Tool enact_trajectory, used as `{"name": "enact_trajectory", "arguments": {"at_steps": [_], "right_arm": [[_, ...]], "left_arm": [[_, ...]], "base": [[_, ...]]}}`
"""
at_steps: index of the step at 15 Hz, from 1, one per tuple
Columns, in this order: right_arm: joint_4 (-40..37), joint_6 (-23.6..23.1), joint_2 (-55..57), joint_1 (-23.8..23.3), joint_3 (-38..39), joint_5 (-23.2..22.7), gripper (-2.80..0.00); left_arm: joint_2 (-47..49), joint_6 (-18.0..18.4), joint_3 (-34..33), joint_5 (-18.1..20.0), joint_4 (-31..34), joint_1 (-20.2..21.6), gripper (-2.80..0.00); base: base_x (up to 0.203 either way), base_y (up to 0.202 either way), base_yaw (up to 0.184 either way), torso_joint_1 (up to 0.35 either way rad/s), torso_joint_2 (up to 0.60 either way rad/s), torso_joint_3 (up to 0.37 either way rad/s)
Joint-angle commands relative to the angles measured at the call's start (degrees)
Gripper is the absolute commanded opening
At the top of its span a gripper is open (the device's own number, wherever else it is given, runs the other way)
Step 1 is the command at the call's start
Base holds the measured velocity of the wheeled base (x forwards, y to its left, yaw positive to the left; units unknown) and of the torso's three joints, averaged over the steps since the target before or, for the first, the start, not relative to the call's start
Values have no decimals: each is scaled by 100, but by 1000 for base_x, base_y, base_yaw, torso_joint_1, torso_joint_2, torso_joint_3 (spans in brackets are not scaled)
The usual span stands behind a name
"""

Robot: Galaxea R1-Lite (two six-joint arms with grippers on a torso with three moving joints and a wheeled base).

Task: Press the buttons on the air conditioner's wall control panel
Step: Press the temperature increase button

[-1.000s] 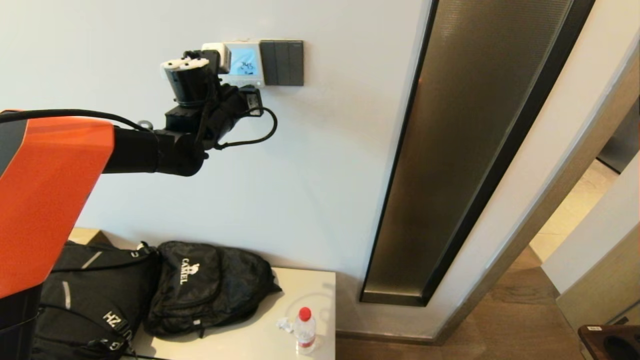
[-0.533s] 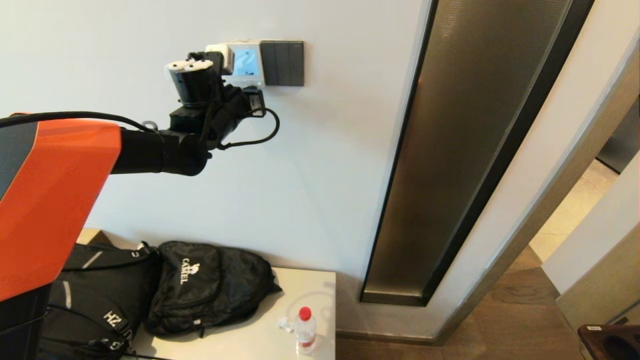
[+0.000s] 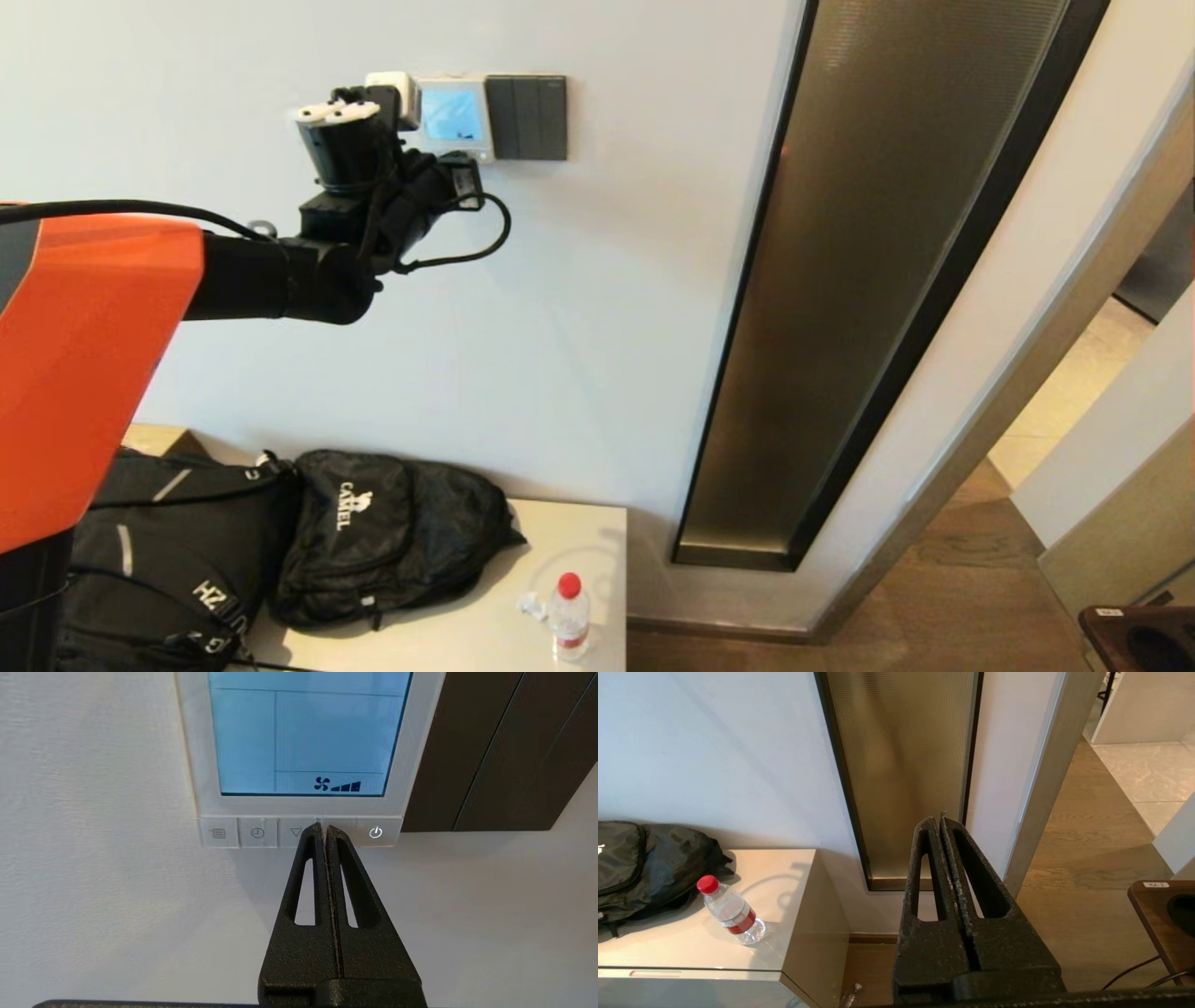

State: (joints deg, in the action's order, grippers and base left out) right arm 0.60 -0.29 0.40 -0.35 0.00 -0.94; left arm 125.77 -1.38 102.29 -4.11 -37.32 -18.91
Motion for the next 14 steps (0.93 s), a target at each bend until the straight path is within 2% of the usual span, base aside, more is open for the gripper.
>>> {"name": "enact_trajectory", "arguments": {"at_steps": [1, 14], "right_arm": [[2, -5, 4, 0, 0, -3, -280], [2, -6, 4, 0, 0, -3, -280]], "left_arm": [[-97, -3, -60, -2, -21, 1, -280], [189, 13, 102, 6, 7, 1, -280]], "base": [[0, 0, 0, 0, 0, 0], [0, 0, 0, 0, 0, 0]]}}
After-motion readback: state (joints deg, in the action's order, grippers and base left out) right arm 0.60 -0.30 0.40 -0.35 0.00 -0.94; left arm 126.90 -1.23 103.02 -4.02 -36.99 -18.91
